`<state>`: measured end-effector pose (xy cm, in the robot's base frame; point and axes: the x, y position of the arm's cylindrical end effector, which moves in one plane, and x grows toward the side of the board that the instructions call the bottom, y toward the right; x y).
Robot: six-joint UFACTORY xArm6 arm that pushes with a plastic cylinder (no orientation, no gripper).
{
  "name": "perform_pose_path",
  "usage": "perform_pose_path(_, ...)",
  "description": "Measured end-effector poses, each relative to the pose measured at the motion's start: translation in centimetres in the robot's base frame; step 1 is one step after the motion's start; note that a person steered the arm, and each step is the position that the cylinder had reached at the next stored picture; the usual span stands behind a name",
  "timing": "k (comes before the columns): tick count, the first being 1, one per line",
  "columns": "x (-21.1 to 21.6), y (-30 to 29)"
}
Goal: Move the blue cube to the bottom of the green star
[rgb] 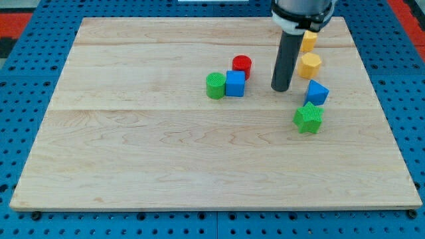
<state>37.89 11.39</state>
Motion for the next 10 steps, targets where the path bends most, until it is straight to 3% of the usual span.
perform_pose_path(1,-4.9,-7.4)
perform_pose_path(2,-3.9,-13.6)
perform_pose_path(6,3.7,-7.8)
perform_pose_path(7,4.0,-9.9)
perform_pose_path(8,0.2,-7.6)
perform_pose_path(9,1.4,-3.7)
perform_pose_path(10,5.8,-3.6)
